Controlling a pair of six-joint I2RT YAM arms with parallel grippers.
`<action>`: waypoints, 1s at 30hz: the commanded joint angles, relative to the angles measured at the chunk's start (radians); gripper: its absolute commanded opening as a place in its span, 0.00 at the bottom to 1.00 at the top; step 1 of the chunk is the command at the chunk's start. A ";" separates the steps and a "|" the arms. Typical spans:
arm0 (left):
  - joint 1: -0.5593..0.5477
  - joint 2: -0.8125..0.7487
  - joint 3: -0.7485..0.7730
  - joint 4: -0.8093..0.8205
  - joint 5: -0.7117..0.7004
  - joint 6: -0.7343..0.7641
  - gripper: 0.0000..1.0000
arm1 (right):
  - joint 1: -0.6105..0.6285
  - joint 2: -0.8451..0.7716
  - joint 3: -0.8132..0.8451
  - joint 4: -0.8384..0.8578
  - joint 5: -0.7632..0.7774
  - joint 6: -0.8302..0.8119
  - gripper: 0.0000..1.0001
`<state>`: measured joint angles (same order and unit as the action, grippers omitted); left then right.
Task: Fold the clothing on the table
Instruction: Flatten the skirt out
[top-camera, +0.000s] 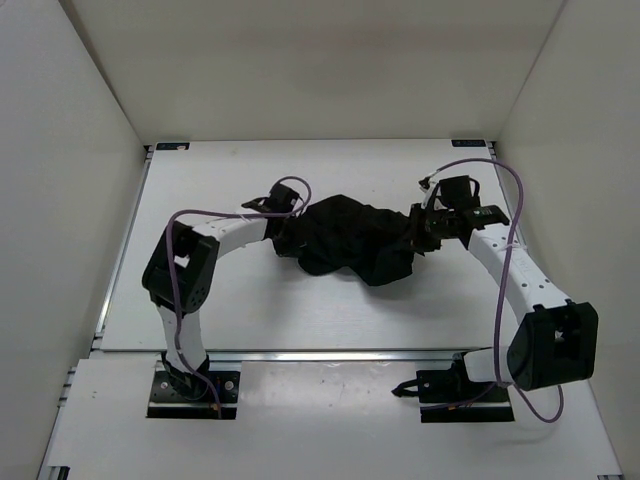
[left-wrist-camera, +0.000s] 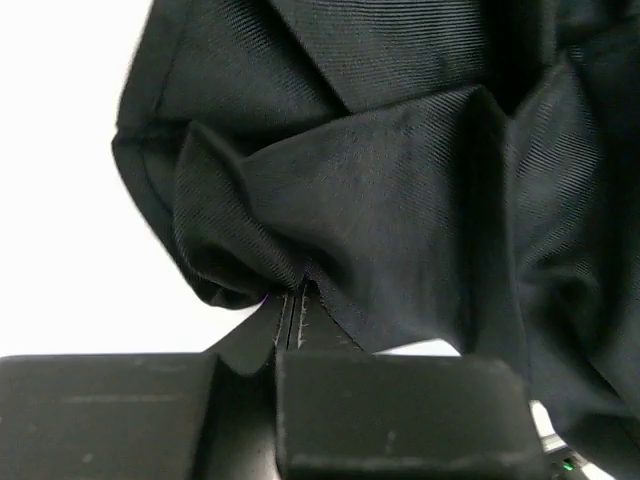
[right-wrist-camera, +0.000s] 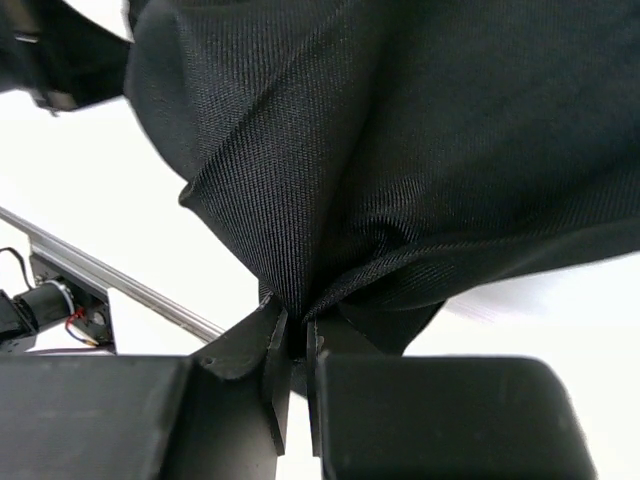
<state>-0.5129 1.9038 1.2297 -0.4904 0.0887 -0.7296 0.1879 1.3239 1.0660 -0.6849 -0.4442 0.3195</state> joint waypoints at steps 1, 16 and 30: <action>0.051 -0.149 0.057 -0.016 0.012 -0.010 0.00 | -0.040 -0.023 0.075 -0.042 -0.002 -0.071 0.01; 0.433 -0.648 0.103 -0.125 0.111 0.016 0.00 | -0.074 -0.119 0.327 -0.232 0.073 -0.164 0.00; 0.445 -0.021 0.476 -0.211 0.230 0.091 0.59 | -0.013 0.543 0.671 -0.279 0.310 -0.158 0.70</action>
<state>-0.0608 1.9759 1.6508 -0.6514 0.2745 -0.6769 0.1478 1.9434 1.7374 -0.9379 -0.2726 0.1459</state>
